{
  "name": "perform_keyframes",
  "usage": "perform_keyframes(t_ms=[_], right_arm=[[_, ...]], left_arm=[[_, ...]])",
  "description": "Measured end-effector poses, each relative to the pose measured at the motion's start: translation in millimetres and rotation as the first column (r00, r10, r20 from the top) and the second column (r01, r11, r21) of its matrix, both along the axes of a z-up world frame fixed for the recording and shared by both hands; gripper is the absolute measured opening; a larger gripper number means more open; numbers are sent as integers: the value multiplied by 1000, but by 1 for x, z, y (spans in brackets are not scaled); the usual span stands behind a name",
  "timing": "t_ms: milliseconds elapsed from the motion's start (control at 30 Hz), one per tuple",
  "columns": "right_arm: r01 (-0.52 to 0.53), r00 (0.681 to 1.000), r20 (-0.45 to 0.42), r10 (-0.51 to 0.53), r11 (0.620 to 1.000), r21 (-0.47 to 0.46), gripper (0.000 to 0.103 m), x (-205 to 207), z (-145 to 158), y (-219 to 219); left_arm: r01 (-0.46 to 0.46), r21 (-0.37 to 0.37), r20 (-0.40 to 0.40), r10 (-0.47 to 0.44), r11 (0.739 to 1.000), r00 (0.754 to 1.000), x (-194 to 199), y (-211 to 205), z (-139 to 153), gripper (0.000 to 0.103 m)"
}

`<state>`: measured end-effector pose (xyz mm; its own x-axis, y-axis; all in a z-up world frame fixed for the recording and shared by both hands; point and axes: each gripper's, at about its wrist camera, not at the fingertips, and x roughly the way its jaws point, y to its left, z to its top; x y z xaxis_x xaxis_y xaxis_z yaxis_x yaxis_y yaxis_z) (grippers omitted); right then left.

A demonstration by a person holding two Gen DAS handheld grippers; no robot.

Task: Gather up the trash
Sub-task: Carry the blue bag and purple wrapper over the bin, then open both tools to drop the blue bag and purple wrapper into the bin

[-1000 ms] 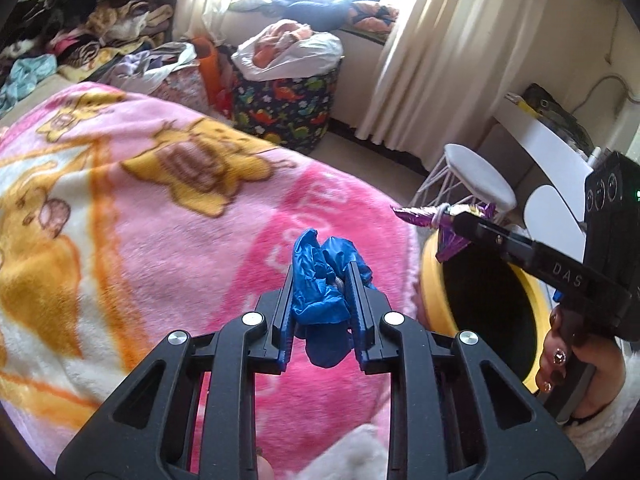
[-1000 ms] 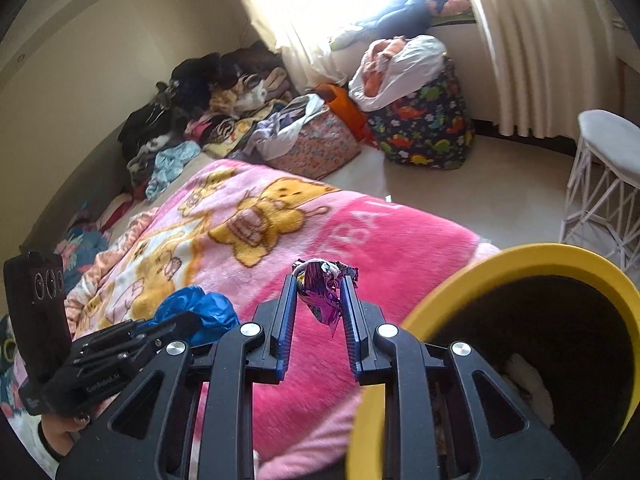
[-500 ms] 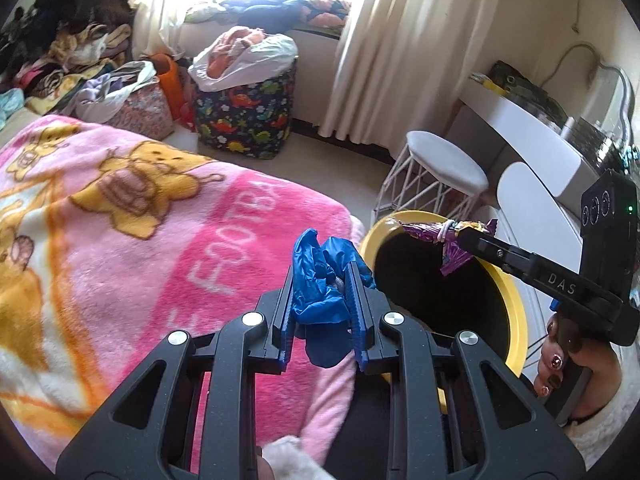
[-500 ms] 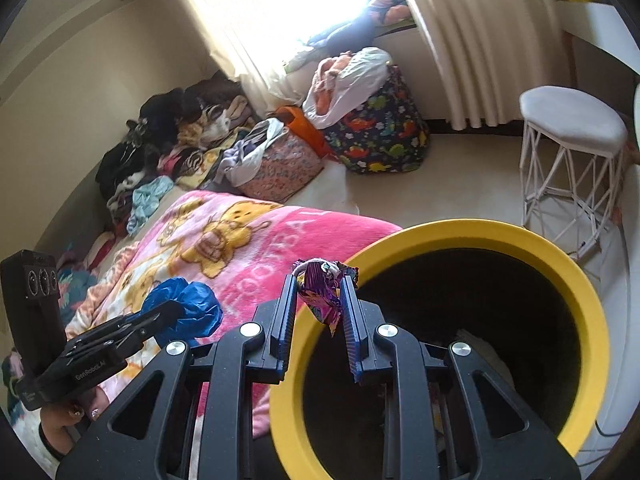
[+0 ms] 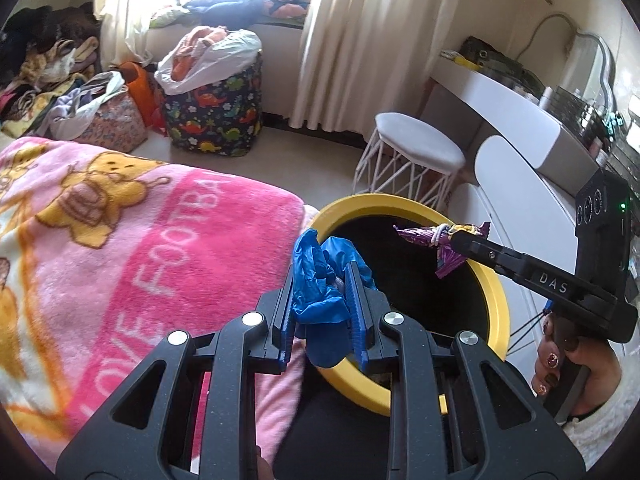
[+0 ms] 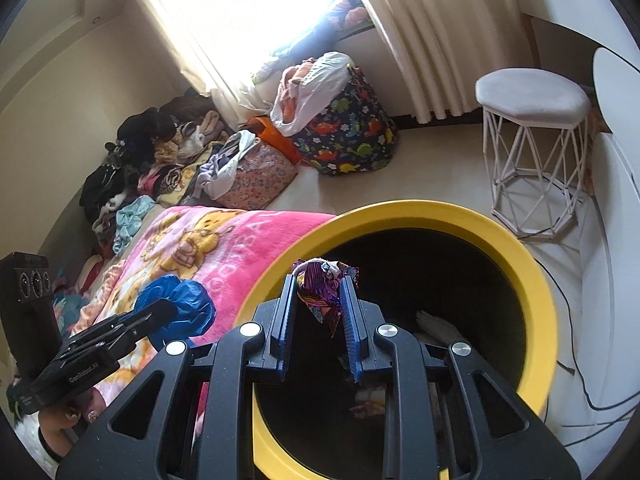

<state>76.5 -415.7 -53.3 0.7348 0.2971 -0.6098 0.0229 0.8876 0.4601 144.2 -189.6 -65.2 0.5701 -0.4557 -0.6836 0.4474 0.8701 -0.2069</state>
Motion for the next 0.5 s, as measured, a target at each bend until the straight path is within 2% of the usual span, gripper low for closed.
perform_keyframes(t_ms=[500], right_arm=[[69,997,-30,-69,998,8,21,-20,-7,-31]], left_arm=[[106,31,-7,-106,994,994,-12,-45,-9,17]])
